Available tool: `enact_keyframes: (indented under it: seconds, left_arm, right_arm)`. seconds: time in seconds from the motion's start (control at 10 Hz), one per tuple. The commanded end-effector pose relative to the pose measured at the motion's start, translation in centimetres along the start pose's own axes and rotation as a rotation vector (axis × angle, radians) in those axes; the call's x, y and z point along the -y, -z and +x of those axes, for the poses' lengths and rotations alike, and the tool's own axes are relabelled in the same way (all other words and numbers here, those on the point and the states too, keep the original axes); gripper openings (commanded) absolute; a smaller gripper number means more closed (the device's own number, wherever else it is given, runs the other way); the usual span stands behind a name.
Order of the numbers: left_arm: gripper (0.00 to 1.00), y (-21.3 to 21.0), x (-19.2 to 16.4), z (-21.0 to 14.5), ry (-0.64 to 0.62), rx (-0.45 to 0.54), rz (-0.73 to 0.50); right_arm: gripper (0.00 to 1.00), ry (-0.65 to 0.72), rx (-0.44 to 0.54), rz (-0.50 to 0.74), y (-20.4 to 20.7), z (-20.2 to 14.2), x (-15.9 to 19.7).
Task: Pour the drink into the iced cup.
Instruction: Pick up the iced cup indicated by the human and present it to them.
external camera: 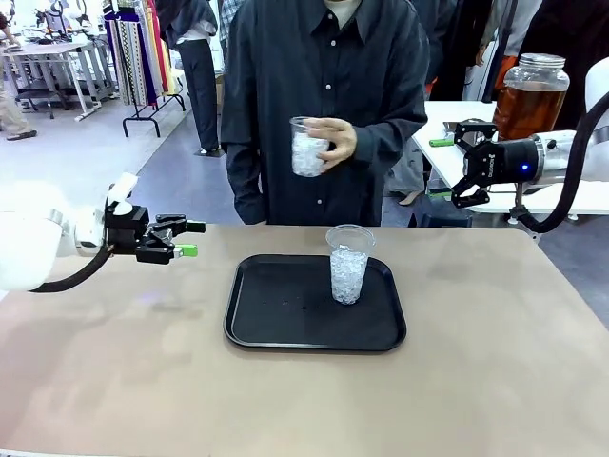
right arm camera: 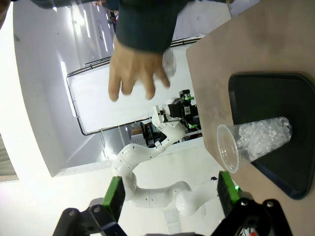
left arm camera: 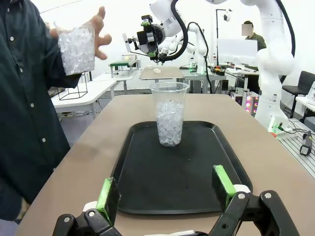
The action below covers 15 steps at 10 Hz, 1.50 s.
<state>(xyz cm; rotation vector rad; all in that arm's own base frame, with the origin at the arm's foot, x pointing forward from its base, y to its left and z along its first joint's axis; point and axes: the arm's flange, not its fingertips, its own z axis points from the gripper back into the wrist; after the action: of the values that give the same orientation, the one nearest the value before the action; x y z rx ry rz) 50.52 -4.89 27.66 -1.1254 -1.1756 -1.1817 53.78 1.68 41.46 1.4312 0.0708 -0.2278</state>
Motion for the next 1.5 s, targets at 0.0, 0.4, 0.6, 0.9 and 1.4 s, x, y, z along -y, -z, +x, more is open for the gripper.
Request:
enact_keyframes:
  seconds: [0.0,0.4,0.6,0.9,1.4]
  left_arm:
    - [1.00,-0.03,0.07,0.11,0.001,0.000,0.002]
    - [1.00,-0.03,0.07,0.11,0.001,0.000,0.002]
    - [1.00,-0.03,0.07,0.11,0.001,0.000,0.002]
    - [1.00,-0.03,0.07,0.11,0.001,0.000,0.002]
    - [1.00,-0.03,0.07,0.11,0.001,0.000,0.002]
  right_arm:
    - [1.00,-0.002,0.001,0.000,-0.05,0.03,-0.15]
    - [1.00,-0.002,0.001,0.000,-0.05,0.03,-0.15]
    - [1.00,-0.002,0.001,0.000,-0.05,0.03,-0.15]
    - [1.00,-0.002,0.001,0.000,-0.05,0.03,-0.15]
    - [1.00,-0.002,0.001,0.000,-0.05,0.03,-0.15]
